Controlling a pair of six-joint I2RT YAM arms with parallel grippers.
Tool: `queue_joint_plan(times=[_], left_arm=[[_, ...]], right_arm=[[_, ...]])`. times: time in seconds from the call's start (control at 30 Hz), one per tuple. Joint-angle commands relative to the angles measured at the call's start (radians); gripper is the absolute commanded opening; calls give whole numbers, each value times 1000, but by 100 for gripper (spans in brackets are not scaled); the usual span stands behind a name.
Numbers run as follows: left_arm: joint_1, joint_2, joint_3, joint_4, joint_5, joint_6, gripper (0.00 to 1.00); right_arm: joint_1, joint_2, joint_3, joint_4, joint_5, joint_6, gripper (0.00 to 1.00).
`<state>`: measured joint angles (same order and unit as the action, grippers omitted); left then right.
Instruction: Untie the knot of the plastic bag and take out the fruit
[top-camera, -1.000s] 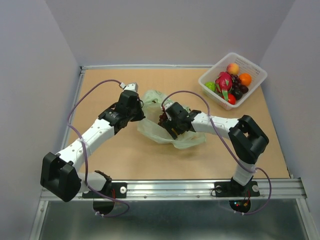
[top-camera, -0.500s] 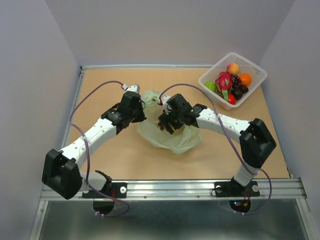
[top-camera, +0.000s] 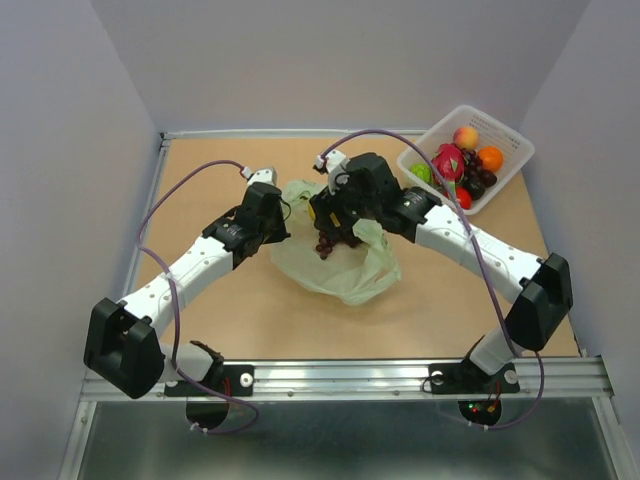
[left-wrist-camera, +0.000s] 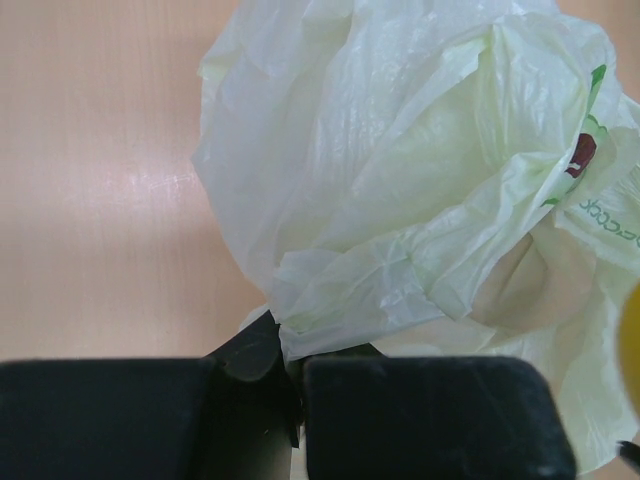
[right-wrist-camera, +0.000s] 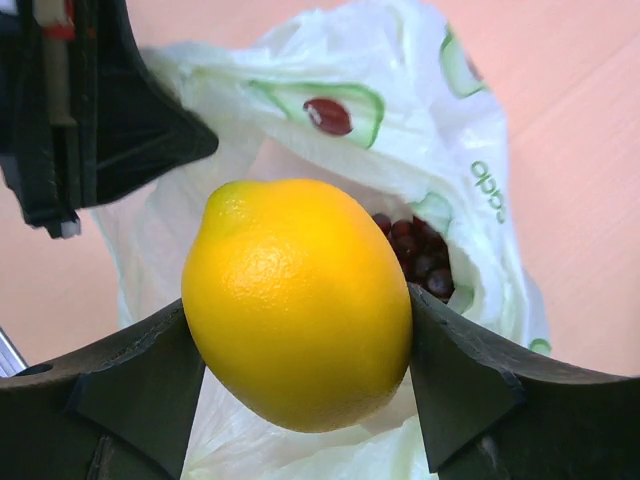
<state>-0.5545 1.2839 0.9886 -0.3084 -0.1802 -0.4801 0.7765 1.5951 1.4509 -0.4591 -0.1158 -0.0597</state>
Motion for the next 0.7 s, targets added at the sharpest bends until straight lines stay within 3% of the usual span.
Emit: queue_joint_plan(times=[0.0, 0.17, 0.37, 0.47, 0.67], left_arm=[[2, -12, 7, 8, -38, 21, 6], [4, -18, 1, 11, -28, 17, 6], [5, -44, -13, 15, -13, 3, 6], [4, -51, -15, 23, 7, -5, 6], [4, -63, -11, 26, 13, -9, 6]], right_arm=[[-61, -55, 100, 39, 169, 17, 7], [-201, -57, 97, 63, 312, 58, 7], [-503, -64, 40, 193, 475, 193, 8], [-639, -26, 17, 275, 498, 263, 8], [-801, 144, 106, 350, 588, 354, 15]])
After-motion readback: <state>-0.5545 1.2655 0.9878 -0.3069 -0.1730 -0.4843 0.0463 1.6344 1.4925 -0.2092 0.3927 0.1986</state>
